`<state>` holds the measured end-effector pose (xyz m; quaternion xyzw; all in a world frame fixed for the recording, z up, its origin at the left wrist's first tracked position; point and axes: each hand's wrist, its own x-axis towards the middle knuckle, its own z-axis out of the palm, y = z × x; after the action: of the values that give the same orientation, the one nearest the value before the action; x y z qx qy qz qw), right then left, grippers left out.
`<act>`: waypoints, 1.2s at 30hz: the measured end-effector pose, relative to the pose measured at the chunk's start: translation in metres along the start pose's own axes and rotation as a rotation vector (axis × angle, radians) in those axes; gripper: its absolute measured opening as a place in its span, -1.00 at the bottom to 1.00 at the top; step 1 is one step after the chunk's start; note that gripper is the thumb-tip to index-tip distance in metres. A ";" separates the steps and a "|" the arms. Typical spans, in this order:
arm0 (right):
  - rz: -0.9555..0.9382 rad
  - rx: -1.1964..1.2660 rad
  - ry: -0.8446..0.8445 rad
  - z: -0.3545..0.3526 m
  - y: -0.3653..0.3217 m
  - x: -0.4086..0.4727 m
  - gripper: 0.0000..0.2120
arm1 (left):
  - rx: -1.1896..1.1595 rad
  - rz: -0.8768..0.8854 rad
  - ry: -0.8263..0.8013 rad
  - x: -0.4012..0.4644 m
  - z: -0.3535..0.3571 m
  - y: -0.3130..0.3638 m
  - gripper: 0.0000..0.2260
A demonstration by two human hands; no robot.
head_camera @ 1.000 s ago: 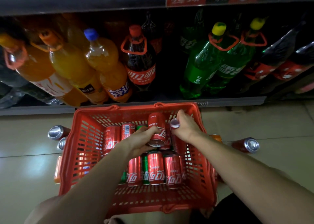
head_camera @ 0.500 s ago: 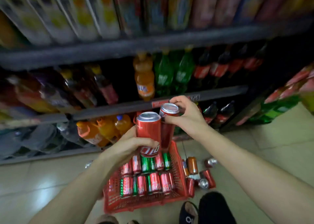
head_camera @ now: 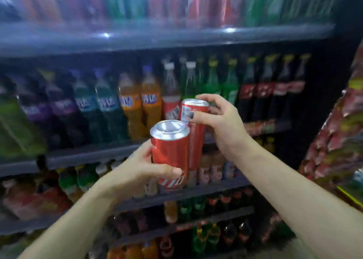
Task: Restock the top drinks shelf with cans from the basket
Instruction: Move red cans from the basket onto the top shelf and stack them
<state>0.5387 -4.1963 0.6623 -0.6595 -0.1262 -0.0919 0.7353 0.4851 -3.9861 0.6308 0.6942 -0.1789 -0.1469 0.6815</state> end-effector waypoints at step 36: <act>-0.548 -0.621 0.263 -0.002 -0.237 0.192 -0.44 | 0.248 0.399 0.380 0.138 -0.027 0.266 -0.49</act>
<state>0.6497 -4.2193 0.9450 -0.7742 -0.1684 -0.4006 0.4602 0.6076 -4.0252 0.9023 0.7383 -0.1975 0.1456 0.6283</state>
